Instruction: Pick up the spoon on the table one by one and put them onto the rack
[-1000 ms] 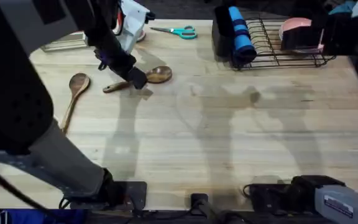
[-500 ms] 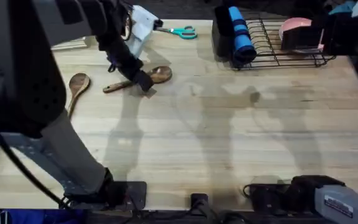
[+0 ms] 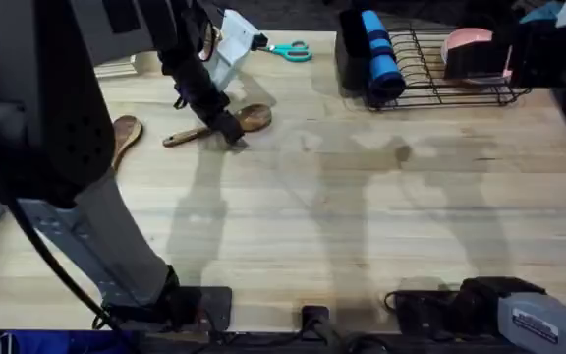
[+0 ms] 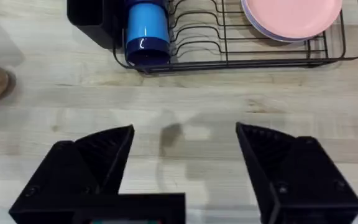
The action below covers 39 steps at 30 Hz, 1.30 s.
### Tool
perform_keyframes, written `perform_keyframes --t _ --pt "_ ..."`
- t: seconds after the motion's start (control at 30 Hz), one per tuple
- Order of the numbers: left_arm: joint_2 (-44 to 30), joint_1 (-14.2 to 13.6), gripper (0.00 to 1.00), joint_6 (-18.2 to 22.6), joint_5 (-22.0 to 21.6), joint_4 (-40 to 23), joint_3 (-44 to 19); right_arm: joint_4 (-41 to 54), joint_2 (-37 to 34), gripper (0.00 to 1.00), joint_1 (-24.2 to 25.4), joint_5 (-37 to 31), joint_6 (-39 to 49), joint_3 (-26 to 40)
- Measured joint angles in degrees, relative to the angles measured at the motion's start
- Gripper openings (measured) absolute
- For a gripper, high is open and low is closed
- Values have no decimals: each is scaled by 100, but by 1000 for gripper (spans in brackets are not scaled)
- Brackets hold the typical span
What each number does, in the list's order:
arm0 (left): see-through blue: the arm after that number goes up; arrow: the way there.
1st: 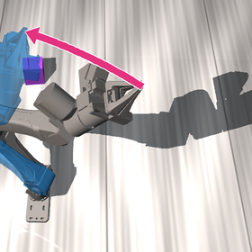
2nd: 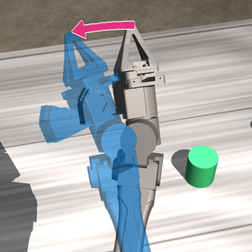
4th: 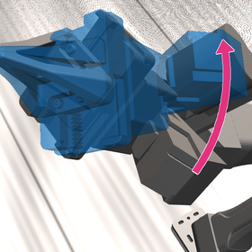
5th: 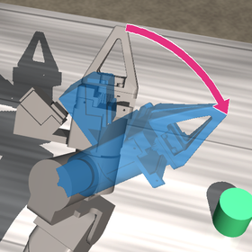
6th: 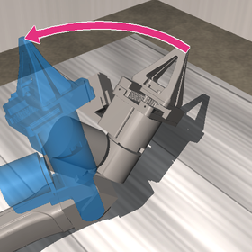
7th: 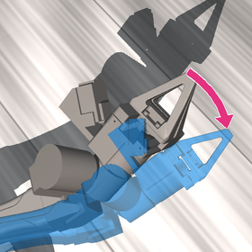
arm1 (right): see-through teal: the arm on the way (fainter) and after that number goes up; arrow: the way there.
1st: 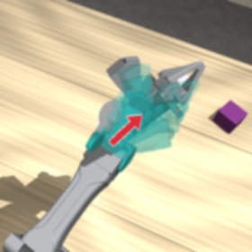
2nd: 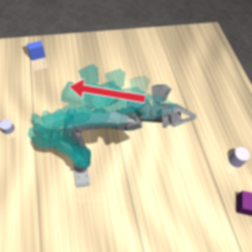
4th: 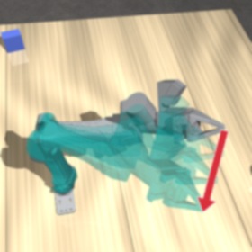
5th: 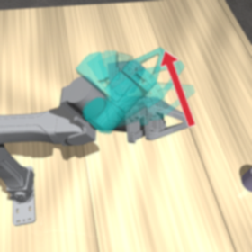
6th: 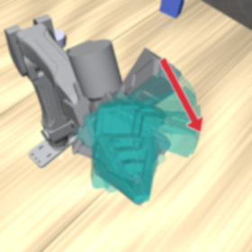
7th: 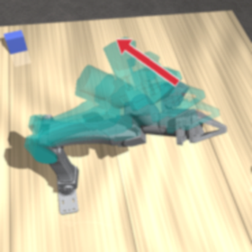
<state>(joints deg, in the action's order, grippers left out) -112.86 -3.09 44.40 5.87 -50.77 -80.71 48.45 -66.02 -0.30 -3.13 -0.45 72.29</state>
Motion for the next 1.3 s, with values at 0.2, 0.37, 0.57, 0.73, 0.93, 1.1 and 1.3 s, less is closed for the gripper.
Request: perform_keyframes --t 0.2,0.37,0.57,0.73,0.93,1.1,1.3 --pt "-2 0 993 -2 0 -4 -4 -4 0 996 0 1 0 0" --pt "-2 0 916 -7 17 -18 -4 -4 0 996 0 1 0 0" --pt "-2 -44 732 -27 37 -45 -5 -4 0 996 0 2 0 0" --pt "-2 -61 384 -86 68 -8 -8 -4 0 995 0 -1 0 0" --pt "-2 -63 123 -155 76 20 -15 -4 0 996 0 -1 0 0" --pt "-2 -63 58 -220 96 3 -30 -7 0 996 0 0 0 0" --pt "-2 -63 53 -462 94 1 -37 -5 0 996 0 0 0 0"
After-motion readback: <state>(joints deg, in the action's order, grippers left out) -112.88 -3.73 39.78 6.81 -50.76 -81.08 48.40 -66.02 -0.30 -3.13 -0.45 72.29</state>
